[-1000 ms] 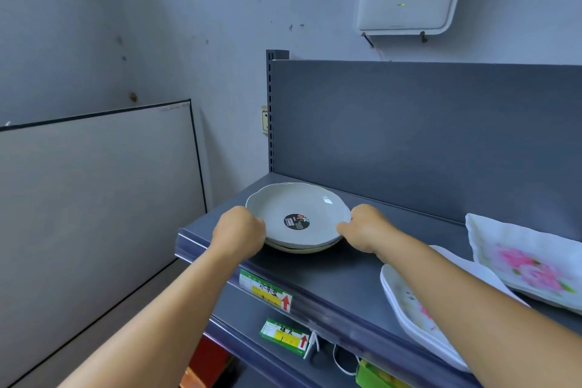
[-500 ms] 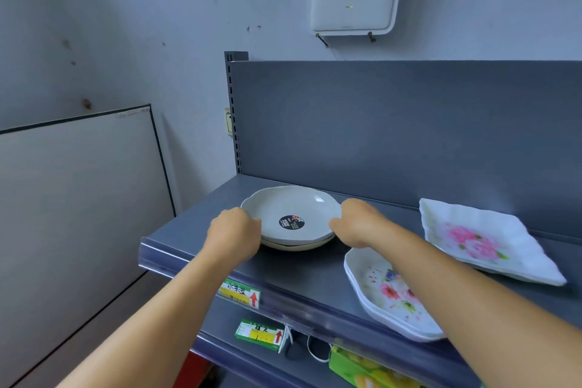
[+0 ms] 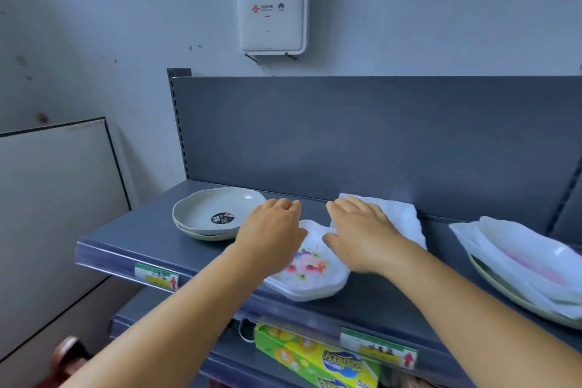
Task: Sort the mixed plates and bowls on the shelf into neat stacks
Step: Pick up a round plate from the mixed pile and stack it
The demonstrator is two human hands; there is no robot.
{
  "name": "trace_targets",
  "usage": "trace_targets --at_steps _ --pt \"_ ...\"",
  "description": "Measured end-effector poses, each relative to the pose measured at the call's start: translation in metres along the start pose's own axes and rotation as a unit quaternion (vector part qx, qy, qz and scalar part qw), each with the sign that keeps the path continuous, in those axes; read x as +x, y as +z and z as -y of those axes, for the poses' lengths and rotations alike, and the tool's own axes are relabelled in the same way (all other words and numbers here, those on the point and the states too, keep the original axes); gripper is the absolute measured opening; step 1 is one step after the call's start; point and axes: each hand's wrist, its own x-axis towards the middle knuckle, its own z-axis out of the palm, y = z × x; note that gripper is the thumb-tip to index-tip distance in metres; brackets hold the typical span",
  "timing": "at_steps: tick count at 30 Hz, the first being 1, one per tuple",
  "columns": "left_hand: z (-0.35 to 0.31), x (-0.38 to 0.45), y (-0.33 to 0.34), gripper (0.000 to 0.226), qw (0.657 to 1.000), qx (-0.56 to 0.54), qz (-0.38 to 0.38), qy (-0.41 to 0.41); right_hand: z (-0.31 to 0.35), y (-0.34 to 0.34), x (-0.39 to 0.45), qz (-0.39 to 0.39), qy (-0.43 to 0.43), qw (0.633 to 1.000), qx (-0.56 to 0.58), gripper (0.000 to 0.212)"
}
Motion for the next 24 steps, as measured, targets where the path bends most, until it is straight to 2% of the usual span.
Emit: trace_targets --at_steps 7,11,13,15,18,24 --pt "-0.097 -0.005 -0.002 0.035 0.998 -0.01 0.003 0.066 -0.077 -0.004 -0.069 -0.015 0.035 0.999 -0.005 0.046" --pt "-0.149 -0.005 0.002 0.045 0.996 -0.023 0.007 0.09 -0.119 -0.01 -0.109 -0.021 0.066 0.998 0.004 0.041" --pt "-0.173 -0.005 0.003 0.042 0.994 -0.032 0.013 0.1 -0.138 -0.012 -0.126 -0.016 0.088 0.996 0.005 0.043" --pt "-0.195 -0.004 0.005 0.035 0.993 -0.04 0.021 0.109 -0.157 -0.014 -0.14 -0.023 0.109 0.994 0.008 0.033" --pt "-0.222 0.001 0.006 0.037 0.991 -0.038 0.03 0.126 -0.181 -0.017 -0.157 -0.036 0.14 0.989 0.008 0.02" --pt "-0.257 0.023 0.009 0.031 0.989 -0.034 0.037 0.142 -0.222 -0.013 -0.175 -0.035 0.202 0.979 0.009 0.046"
